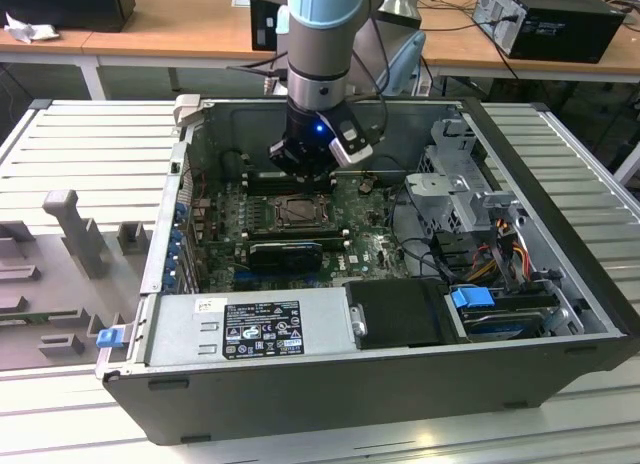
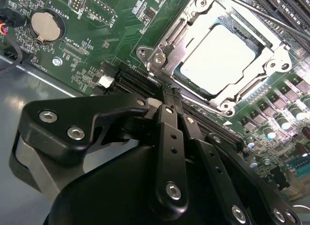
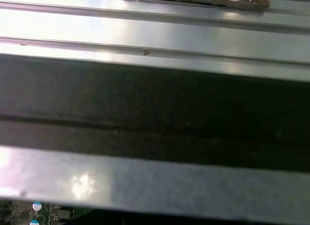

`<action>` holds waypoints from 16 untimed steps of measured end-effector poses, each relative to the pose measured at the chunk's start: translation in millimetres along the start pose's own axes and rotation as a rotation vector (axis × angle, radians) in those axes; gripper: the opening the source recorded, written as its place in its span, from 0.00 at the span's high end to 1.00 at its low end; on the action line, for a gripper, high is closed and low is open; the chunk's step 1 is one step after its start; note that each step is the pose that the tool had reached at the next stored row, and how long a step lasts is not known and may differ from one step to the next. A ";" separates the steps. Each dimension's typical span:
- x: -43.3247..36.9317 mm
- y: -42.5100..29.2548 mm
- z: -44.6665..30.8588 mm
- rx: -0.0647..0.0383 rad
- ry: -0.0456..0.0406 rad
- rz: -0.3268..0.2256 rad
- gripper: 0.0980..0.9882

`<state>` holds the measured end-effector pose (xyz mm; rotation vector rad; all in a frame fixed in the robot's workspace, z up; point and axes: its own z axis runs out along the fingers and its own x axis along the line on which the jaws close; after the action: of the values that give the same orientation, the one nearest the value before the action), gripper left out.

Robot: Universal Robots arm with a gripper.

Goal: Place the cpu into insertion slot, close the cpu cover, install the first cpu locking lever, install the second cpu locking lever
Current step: 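Install the first cpu locking lever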

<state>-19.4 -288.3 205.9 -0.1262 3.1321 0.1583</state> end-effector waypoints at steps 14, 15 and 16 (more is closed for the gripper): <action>-0.9 -0.5 4.0 0.020 0.0017 0.000 0.99; -1.1 -0.5 4.1 0.019 0.0016 0.000 0.99; -1.3 -0.6 4.0 0.017 0.0015 0.000 0.99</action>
<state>-18.1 -288.3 201.9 -0.1266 3.1342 0.1316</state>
